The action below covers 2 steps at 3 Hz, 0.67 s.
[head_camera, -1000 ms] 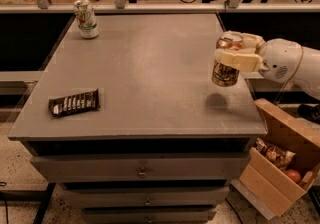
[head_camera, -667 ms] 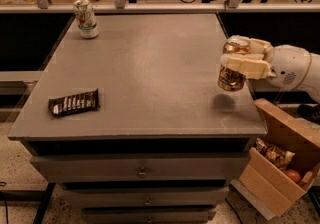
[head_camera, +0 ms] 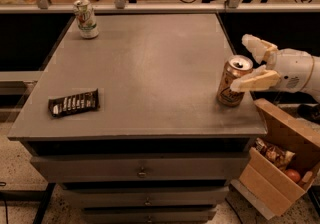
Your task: Place orange can upright
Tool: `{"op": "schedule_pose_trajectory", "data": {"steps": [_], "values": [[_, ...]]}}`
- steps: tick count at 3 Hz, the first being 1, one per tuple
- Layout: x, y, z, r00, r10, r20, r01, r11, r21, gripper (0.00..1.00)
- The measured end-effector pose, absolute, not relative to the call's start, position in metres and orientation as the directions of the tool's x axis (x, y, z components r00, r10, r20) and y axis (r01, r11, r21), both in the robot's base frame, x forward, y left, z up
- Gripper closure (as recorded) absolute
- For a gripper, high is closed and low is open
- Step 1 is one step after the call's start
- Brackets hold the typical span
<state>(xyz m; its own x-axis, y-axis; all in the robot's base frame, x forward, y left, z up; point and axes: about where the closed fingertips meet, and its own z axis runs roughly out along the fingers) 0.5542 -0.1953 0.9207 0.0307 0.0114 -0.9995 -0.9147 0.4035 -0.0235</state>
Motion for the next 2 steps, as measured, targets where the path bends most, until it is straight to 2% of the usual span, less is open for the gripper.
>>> {"op": "schedule_pose_trajectory", "data": {"steps": [2], "values": [[0.5564,-0.1891,0.9250,0.029,-0.028,-0.999,-0.925,0.377,-0.037,0.00]]}}
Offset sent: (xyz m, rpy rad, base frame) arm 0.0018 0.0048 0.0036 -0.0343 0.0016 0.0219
